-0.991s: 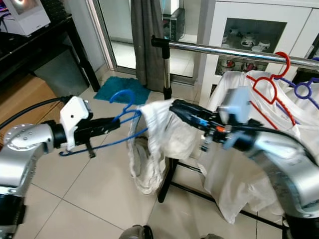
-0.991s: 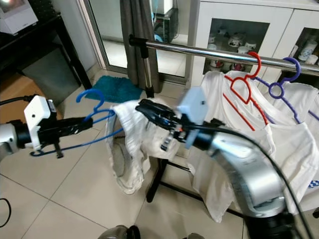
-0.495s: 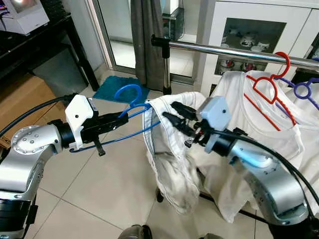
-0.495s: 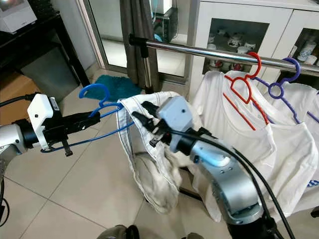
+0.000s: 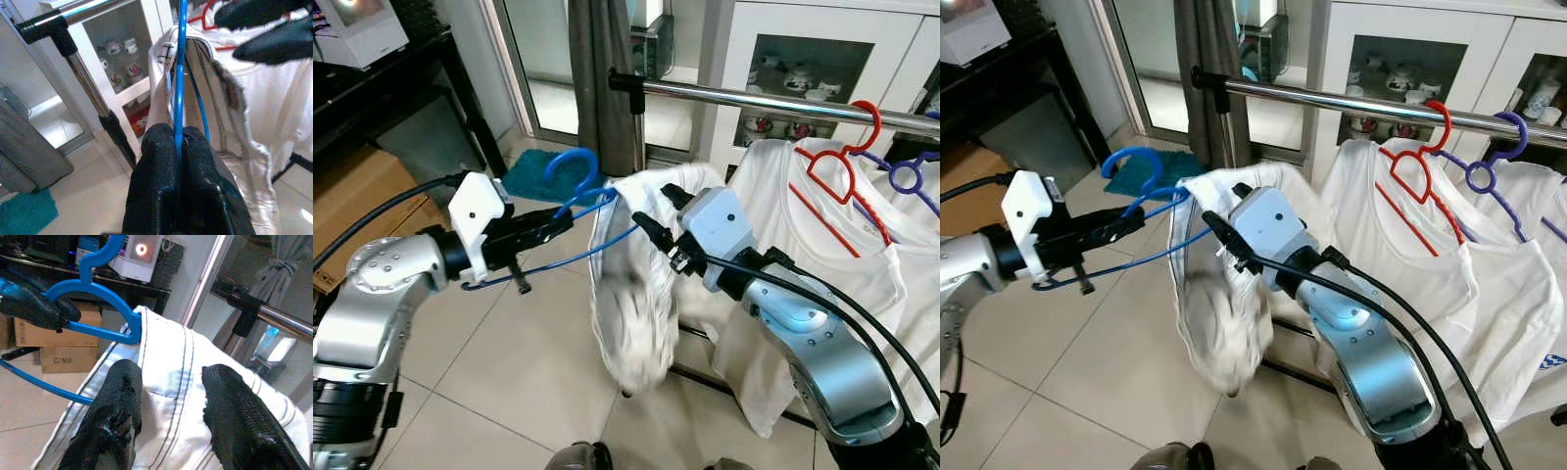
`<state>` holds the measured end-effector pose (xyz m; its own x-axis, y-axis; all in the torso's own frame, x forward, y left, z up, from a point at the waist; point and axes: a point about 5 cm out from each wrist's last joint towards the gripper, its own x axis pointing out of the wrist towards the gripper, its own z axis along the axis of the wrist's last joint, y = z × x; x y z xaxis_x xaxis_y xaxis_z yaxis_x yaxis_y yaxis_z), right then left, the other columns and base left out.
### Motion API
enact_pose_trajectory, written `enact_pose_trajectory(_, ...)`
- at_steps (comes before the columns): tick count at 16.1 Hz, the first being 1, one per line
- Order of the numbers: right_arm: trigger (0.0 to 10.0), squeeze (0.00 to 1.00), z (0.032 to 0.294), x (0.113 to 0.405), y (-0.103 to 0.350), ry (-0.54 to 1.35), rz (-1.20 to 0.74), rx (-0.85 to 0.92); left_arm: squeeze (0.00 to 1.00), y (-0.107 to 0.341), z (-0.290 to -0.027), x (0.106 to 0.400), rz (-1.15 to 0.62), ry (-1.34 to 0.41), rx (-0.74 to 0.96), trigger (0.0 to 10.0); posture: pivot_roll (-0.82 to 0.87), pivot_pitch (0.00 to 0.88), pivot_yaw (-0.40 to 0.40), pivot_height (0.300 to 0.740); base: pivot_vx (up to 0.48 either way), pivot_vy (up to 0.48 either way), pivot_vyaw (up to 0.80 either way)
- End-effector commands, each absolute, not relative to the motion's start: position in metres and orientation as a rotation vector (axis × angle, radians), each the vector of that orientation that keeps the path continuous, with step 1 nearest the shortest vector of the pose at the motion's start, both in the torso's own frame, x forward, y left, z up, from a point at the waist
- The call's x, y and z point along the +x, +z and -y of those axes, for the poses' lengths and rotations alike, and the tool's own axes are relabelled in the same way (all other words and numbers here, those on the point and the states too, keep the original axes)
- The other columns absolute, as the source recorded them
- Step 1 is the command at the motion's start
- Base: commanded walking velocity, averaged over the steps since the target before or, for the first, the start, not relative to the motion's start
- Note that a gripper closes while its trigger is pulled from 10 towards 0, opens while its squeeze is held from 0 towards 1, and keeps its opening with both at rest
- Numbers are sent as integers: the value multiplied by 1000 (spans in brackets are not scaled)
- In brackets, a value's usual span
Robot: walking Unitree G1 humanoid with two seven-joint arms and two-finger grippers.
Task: Hang hanger
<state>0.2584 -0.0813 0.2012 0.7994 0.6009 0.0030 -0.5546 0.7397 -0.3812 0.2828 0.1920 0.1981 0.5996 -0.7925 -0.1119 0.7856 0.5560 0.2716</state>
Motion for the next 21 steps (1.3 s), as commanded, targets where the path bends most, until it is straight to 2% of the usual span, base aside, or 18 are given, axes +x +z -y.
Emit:
enact_pose_trajectory(1, 10000, 0, 77, 259, 200, 622, 114, -378, 0, 215, -185, 284, 110, -935, 315, 0, -37, 79, 131, 740, 0, 0, 0)
enact_pose_trajectory(5, 10000, 0, 72, 263, 196, 569, 76, -398, 0, 216, -166, 286, 141, -935, 283, 0, -35, 79, 131, 740, 0, 0, 0)
enact_pose_trajectory(8, 10000, 0, 74, 272, 192, 489, 59, -504, 0, 217, -155, 286, 161, -945, 260, 0, -31, 79, 130, 740, 0, 0, 0)
enact_pose_trajectory(14, 10000, 0, 100, 286, 201, 228, 90, -648, 0, 218, -155, 283, 154, -938, 269, 0, -25, 80, 133, 740, 0, 0, 0)
enact_pose_trajectory(21, 10000, 0, 112, 277, 189, 191, 50, -703, 0, 220, -162, 284, 151, -900, 272, 0, -23, 84, 147, 740, 0, 0, 0)
